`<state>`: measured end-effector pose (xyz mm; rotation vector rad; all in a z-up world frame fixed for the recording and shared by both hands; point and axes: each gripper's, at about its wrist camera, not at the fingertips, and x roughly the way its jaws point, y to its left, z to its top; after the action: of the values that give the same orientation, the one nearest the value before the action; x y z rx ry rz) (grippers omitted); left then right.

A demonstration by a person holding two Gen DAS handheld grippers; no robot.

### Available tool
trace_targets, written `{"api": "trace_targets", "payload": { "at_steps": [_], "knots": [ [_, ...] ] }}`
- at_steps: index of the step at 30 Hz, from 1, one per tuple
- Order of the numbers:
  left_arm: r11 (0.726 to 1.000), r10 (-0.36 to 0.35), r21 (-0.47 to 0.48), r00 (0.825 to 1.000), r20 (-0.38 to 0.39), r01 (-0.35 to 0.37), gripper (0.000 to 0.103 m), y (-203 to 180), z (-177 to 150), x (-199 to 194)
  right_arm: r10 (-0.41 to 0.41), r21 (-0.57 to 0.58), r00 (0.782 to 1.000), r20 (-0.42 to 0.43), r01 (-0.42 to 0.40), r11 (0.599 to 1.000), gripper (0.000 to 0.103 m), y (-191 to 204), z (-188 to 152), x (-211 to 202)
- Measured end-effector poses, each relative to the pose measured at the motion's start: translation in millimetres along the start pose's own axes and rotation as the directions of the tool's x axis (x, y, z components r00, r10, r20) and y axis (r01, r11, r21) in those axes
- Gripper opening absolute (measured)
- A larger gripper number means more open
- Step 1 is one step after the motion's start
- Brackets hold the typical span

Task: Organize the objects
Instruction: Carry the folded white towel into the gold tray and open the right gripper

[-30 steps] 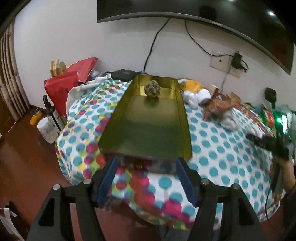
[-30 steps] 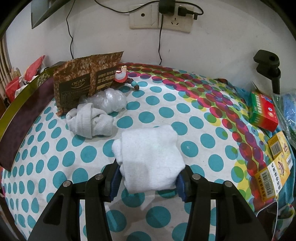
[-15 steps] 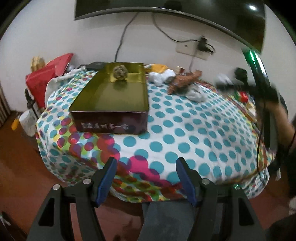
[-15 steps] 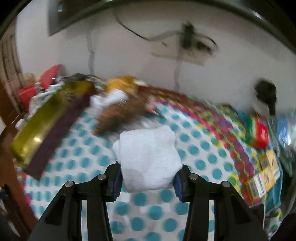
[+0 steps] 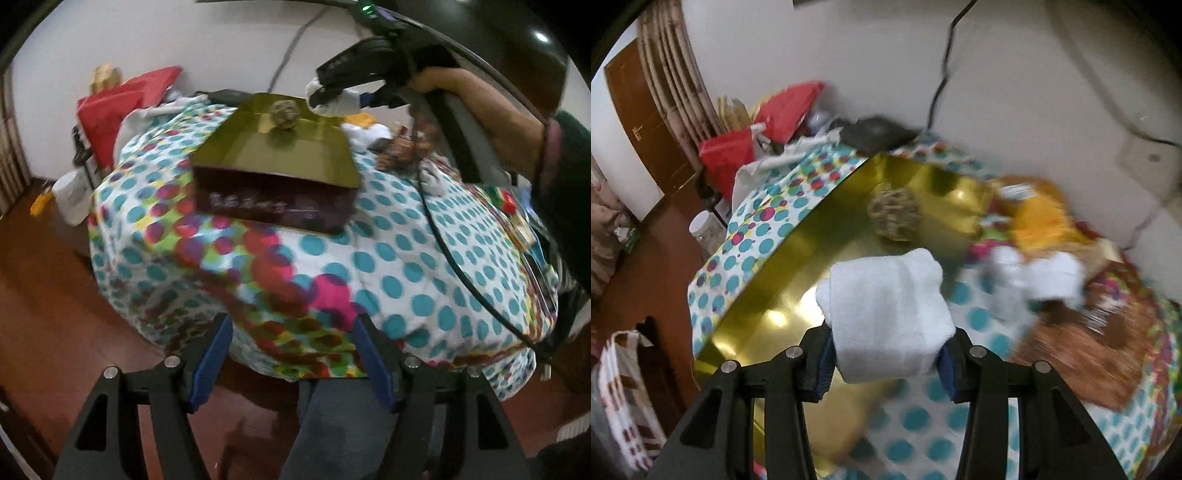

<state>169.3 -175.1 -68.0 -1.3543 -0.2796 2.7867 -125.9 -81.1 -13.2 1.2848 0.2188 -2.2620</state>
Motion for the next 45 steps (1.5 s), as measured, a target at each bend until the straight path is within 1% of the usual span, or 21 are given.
{"api": "trace_targets", "payload": {
  "at_steps": [1, 2, 4, 6, 9, 11, 14, 15, 17, 19, 22, 24, 28, 31, 36, 39, 42, 43, 44, 45],
  "knots": [
    [1.0, 0.0, -0.01, 1.0, 0.006, 0.0, 0.07, 5, 0, -1, 0.016, 0.008, 0.999, -0.03, -0.016, 1.0, 0.043, 6, 9, 14],
    [1.0, -0.007, -0.021, 1.0, 0.011, 0.008, 0.07, 9, 0, -1, 0.016, 0.008, 0.998, -0.053, -0.016, 1.0, 0.043, 11, 15, 24],
    [0.999, -0.008, -0.043, 1.0, 0.012, 0.008, 0.069, 15, 0, 0, 0.007, -0.002, 0.994, -0.108, -0.007, 1.0, 0.043, 20, 28, 48],
    [0.999, 0.005, -0.053, 1.0, 0.005, -0.005, 0.07, 18, 2, 1, -0.011, -0.011, 0.989, -0.145, 0.01, 1.0, 0.043, 27, 36, 68],
    [0.998, 0.027, -0.063, 1.0, 0.014, -0.026, 0.07, 22, 3, -2, -0.03, -0.013, 0.983, -0.182, 0.028, 1.0, 0.043, 33, 44, 92],
    [0.997, 0.034, -0.065, 0.999, 0.025, -0.032, 0.07, 25, 3, -6, -0.062, -0.016, 0.978, -0.2, 0.06, 0.998, 0.043, 35, 48, 106],
    [0.997, 0.04, -0.069, 0.998, 0.039, -0.037, 0.07, 28, 1, -9, -0.098, -0.041, 0.974, -0.205, 0.092, 0.995, 0.043, 36, 55, 117],
    [0.997, 0.039, -0.07, 0.999, 0.038, -0.036, 0.07, 31, 1, -9, -0.115, -0.049, 0.973, -0.199, 0.107, 0.993, 0.043, 37, 60, 119],
    [0.997, 0.043, -0.065, 0.999, 0.029, -0.041, 0.07, 34, 1, -7, -0.121, -0.034, 0.973, -0.198, 0.116, 0.993, 0.043, 36, 67, 122],
    [0.996, 0.051, -0.068, 0.999, 0.019, -0.05, 0.07, 39, 1, -6, -0.154, -0.044, 0.969, -0.193, 0.149, 0.988, 0.043, 37, 73, 126],
    [0.995, 0.058, -0.086, 0.998, 0.005, -0.057, 0.07, 46, -2, -5, -0.179, -0.045, 0.966, -0.187, 0.174, 0.984, 0.043, 36, 81, 129],
    [0.993, 0.049, -0.103, 0.999, 0.008, -0.048, 0.07, 51, -2, -6, -0.201, -0.049, 0.962, -0.187, 0.195, 0.98, 0.043, 33, 86, 131],
    [0.995, 0.045, -0.094, 0.999, 0.012, -0.044, 0.07, 51, -3, -7, -0.204, -0.027, 0.963, -0.178, 0.203, 0.979, 0.043, 29, 82, 132],
    [0.996, 0.046, -0.081, 0.999, 0.0, -0.046, 0.07, 47, -3, -5, -0.208, -0.029, 0.962, -0.174, 0.207, 0.978, 0.047, 28, 78, 132],
    [0.995, 0.055, -0.077, 0.998, -0.005, -0.055, 0.07, 45, -2, -5, -0.179, -0.005, 0.97, -0.165, 0.18, 0.984, 0.049, 24, 70, 129],
    [0.996, 0.069, -0.061, 0.998, 0.003, -0.069, 0.07, 41, 0, -8, -0.153, -0.008, 0.974, -0.164, 0.154, 0.988, 0.053, 23, 64, 124],
    [0.996, 0.076, -0.046, 0.997, 0.003, -0.076, 0.07, 37, 1, -9, -0.137, -0.024, 0.978, -0.155, 0.135, 0.991, 0.065, 25, 59, 116],
    [0.996, 0.083, -0.043, 0.997, -0.005, -0.083, 0.07, 35, 1, -9, -0.136, -0.024, 0.979, -0.151, 0.134, 0.991, 0.072, 25, 57, 112],
    [0.995, 0.085, -0.043, 0.996, -0.007, -0.085, 0.07, 34, 0, -9, -0.129, -0.021, 0.98, -0.153, 0.127, 0.992, 0.076, 25, 56, 110],
    [0.996, 0.084, -0.043, 0.996, -0.005, -0.084, 0.07, 33, 0, -10, -0.111, -0.015, 0.981, -0.158, 0.11, 0.994, 0.076, 23, 54, 107]
  ]
}}
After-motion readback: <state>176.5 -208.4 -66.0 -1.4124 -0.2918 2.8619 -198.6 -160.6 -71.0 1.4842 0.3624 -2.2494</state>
